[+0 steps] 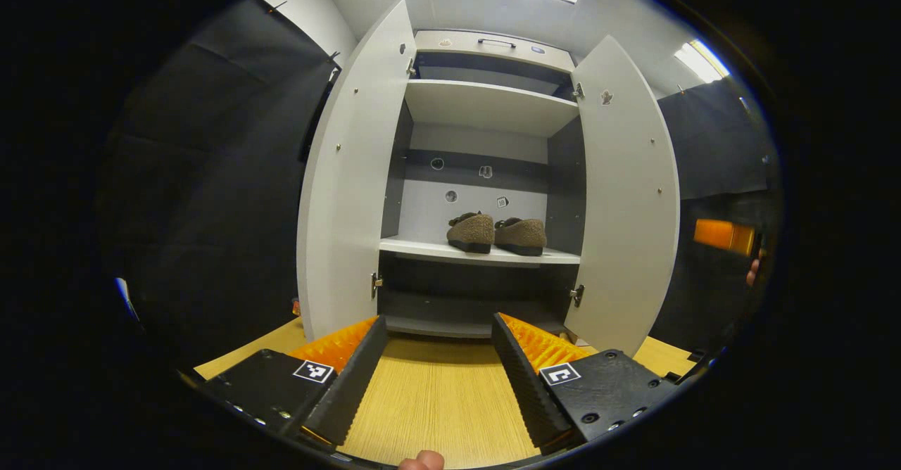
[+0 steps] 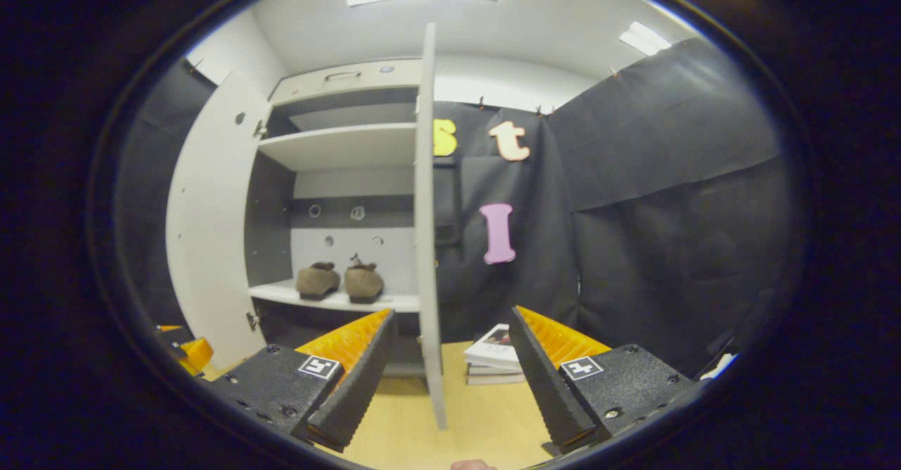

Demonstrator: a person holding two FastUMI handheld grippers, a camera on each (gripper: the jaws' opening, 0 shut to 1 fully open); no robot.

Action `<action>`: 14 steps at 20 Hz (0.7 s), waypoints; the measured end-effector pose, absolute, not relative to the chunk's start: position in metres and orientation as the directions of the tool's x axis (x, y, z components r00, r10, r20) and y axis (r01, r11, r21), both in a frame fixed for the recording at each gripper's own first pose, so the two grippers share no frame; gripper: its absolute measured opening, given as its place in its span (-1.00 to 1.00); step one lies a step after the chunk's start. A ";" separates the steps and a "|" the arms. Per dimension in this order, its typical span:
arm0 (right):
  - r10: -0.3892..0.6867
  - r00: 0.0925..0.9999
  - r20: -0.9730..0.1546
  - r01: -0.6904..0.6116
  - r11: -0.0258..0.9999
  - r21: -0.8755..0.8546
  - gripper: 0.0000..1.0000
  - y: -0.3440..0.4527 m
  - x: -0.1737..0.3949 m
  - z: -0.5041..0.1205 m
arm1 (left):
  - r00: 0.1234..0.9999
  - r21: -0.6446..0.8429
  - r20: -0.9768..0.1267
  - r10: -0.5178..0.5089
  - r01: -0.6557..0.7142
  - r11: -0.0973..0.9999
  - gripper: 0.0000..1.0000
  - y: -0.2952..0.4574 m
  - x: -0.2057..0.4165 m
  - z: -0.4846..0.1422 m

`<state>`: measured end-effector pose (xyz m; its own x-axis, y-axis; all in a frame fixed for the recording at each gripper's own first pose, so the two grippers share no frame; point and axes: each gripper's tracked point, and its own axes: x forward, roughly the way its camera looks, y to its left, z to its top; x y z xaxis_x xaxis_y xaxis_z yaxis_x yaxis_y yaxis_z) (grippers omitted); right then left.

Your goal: Grab one shoe with the right hand and put it into the shoe cabinet, grab the other shoe with the left hand and put it into the shoe cabinet; then close the right door with the right hand and the left door with the left hand.

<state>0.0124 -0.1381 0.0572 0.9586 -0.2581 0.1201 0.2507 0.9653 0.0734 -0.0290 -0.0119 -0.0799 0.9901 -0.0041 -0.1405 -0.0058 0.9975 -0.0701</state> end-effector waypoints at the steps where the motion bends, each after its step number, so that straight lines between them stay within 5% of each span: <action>1: -0.289 0.946 0.149 0.281 0.957 0.076 0.98 -0.157 0.016 0.074 | 0.991 -0.066 -0.135 -0.007 -0.002 0.998 0.81 -0.013 -0.029 -0.078; 14: -0.265 0.953 0.146 0.268 0.963 -0.003 0.96 -0.202 0.106 0.143 | 0.987 -0.042 -0.163 -0.006 -0.001 0.999 0.81 -0.013 -0.030 -0.081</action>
<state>0.1058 -0.2024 0.1432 0.9531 -0.2649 0.1462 0.2683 0.9633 -0.0034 -0.0299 -0.0134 -0.0806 0.9867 -0.0060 -0.1625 -0.0009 0.9991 -0.0421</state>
